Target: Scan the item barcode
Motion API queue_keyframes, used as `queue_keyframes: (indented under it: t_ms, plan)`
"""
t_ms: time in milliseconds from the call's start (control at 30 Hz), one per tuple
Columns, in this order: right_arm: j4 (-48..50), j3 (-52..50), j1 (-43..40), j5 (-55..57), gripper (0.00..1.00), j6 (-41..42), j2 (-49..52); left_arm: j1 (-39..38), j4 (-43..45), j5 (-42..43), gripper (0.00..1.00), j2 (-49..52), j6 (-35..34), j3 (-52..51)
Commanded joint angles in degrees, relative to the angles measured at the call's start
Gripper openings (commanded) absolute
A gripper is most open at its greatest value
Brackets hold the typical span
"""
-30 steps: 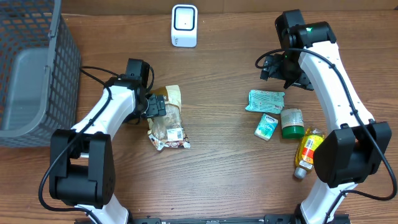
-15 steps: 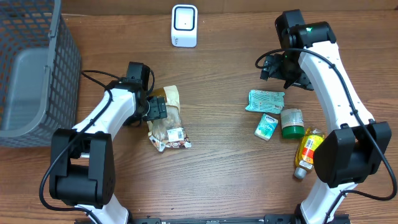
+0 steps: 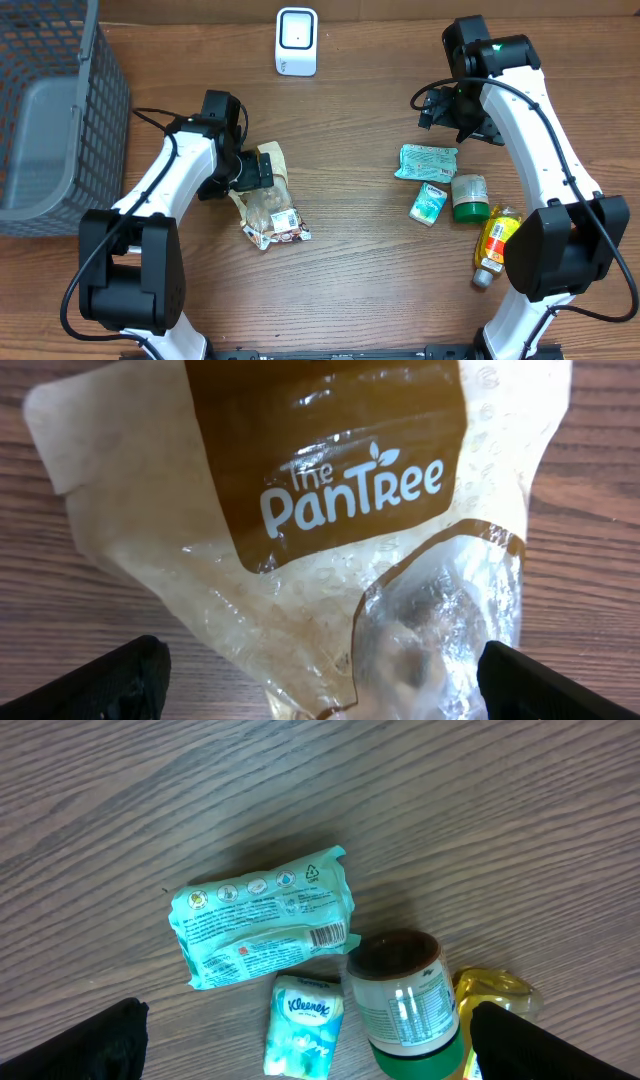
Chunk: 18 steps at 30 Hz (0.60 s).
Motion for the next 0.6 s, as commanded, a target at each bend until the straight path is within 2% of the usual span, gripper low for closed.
queue_keyframes:
  t_ms: [0, 267, 300, 333, 367, 400, 433, 500, 567]
  plan:
    - [0.2, 0.9, 0.2, 0.7, 1.00, 0.2, -0.7, 0.2, 1.1, 1.1, 1.00, -0.2, 0.3, -3.2]
    - [0.2, 0.9, 0.2, 0.7, 1.00, 0.2, -0.7, 0.2, 12.6, 1.6, 0.99, -0.2, -3.3, -12.3]
    - [0.2, 0.9, 0.2, 0.8, 1.00, 0.2, -0.7, 0.2, 13.9, 1.7, 0.94, -0.2, -3.3, -13.2]
    - [0.2, 0.9, 0.2, 0.7, 1.00, 0.2, -0.7, 0.2, 14.8, 1.9, 0.72, -0.2, -3.4, -13.8]
    - [0.2, 0.9, 0.2, 0.8, 1.00, 0.2, -0.7, 0.2, 15.3, 2.1, 0.43, -0.2, -3.8, -14.3]
    - [0.2, 0.9, 0.2, 0.7, 1.00, 0.2, -0.7, 0.2, 15.3, 2.6, 0.28, -0.2, -3.8, -14.5]
    - [0.2, 0.9, 0.2, 0.7, 1.00, 0.2, -0.7, 0.2, 15.3, 3.2, 0.22, -0.2, -3.8, -14.5]
    - [0.2, 0.9, 0.2, 0.8, 1.00, 0.2, -0.7, 0.2, 15.3, 4.4, 0.18, -0.2, -3.6, -14.5]
    - [0.2, 0.9, 0.2, 0.8, 1.00, 0.2, -0.7, 0.2, 15.1, 4.4, 0.08, -0.2, -3.6, -14.3]
